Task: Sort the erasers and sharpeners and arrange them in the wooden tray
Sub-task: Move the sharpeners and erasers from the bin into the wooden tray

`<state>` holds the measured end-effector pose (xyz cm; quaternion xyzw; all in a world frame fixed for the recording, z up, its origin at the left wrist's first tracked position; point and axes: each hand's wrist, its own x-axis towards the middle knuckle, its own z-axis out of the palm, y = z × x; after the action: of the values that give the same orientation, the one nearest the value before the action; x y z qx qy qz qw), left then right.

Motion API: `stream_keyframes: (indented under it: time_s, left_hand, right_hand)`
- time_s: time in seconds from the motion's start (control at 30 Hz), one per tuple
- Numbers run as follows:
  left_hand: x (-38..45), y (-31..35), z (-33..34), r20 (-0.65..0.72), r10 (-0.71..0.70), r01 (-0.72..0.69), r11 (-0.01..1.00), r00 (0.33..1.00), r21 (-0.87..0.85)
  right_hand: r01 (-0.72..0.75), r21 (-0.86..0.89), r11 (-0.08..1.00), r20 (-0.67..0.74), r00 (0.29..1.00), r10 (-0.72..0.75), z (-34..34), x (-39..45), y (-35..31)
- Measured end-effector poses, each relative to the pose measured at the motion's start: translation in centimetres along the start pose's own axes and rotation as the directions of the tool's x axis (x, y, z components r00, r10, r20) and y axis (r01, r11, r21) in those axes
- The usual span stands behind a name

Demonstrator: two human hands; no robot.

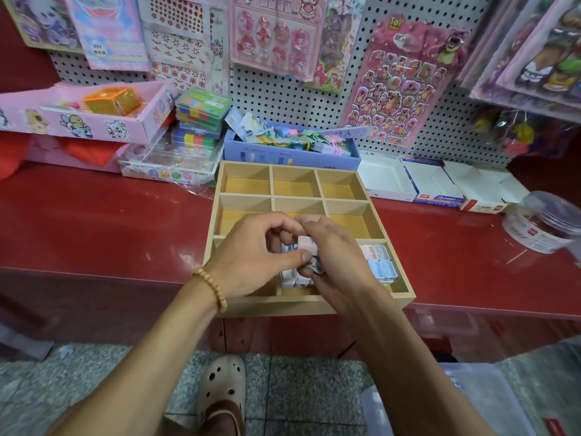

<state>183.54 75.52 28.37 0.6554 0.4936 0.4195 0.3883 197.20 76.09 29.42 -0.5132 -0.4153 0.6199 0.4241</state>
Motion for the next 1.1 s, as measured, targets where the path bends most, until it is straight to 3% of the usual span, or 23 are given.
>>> stream_keyframes:
  time_s: [0.23,0.4,0.57,0.8,0.9,1.1]
  left_hand:
    - [0.3,-0.4,-2.8,-0.023,0.015,-0.017,0.996,1.0,-0.082]
    - [0.5,-1.1,-4.2,-0.021,0.02,-0.021,0.999,1.0,-0.031]
    - [0.1,-1.2,-4.1,-0.108,0.013,-0.015,1.0,0.994,-0.018]
    - [-0.6,-1.0,-3.2,-0.273,0.138,-0.063,0.962,0.952,0.265]
    - [-0.7,-1.5,-4.2,-0.168,0.055,0.005,0.941,0.984,0.339]
    - [-0.6,-2.4,-4.3,0.13,-0.088,-0.028,0.714,0.988,0.699]
  right_hand:
    - [0.021,0.096,0.995,-0.058,0.998,-0.015,-0.4,1.2,-0.5]
    - [0.007,-0.152,0.988,0.152,0.988,0.016,-0.4,0.9,-0.7]
    - [0.031,-0.183,0.983,0.1,0.995,-0.013,1.1,1.1,-0.2]
    - [0.08,-0.208,0.975,0.041,0.996,-0.073,2.3,1.1,0.7]
    - [0.009,-0.121,0.993,0.001,1.0,-0.009,1.8,1.0,0.4]
    - [-0.059,0.047,0.997,-0.119,0.991,0.064,-0.2,1.1,-0.1]
